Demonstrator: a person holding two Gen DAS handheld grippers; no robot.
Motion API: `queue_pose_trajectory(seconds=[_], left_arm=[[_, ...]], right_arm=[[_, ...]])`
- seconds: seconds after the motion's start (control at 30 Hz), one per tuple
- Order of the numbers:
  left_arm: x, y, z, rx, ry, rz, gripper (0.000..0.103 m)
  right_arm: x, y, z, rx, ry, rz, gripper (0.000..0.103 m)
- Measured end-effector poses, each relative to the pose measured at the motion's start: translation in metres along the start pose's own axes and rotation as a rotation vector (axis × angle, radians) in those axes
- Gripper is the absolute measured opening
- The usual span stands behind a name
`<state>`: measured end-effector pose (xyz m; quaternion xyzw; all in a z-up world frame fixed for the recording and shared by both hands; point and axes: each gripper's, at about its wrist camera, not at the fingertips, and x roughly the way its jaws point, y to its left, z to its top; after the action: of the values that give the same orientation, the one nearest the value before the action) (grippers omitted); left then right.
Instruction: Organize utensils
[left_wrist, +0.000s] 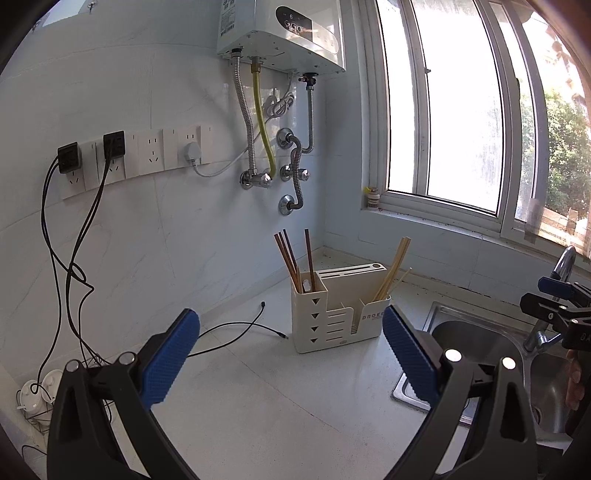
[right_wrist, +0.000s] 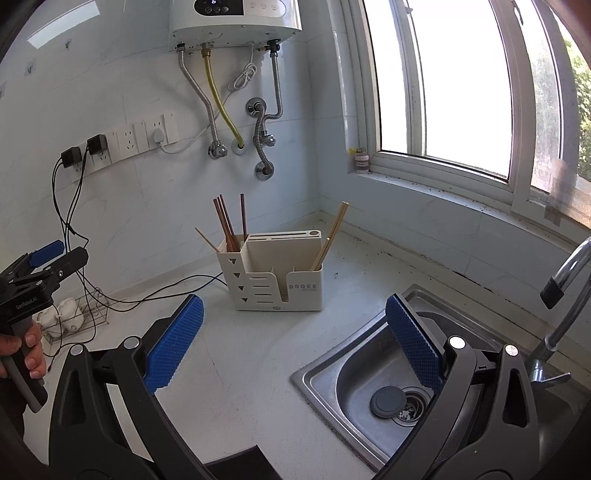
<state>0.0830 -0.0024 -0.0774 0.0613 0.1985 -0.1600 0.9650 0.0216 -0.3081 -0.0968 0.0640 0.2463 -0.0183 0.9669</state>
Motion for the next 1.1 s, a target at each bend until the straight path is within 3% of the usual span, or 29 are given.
queue_pose_trajectory(seconds=[0.2,0.47,0.63,0.87,1.1], left_arm=[[-0.008,-0.003,-0.007,-0.053,0.044,0.010,0.098],[-0.017,-0.005,-0.013,-0.106,0.079,0.029,0.098],[-0.027,-0.009,-0.014,-0.079,0.098,0.038,0.098],[-0.037,-0.010,-0.022,-0.096,0.147,0.029,0.098],[-0.040,-0.008,-0.024,-0.127,0.158,0.020,0.098]], right_arm=[[-0.012,0.001,0.002,-0.059,0.008,-0.006,0.095],[-0.017,-0.003,0.000,-0.025,0.056,0.025,0.095],[-0.021,0.003,-0.002,-0.055,0.064,0.026,0.095],[-0.033,0.009,-0.003,-0.049,0.074,0.093,0.095],[-0.043,0.009,-0.004,-0.057,0.066,0.094,0.095]])
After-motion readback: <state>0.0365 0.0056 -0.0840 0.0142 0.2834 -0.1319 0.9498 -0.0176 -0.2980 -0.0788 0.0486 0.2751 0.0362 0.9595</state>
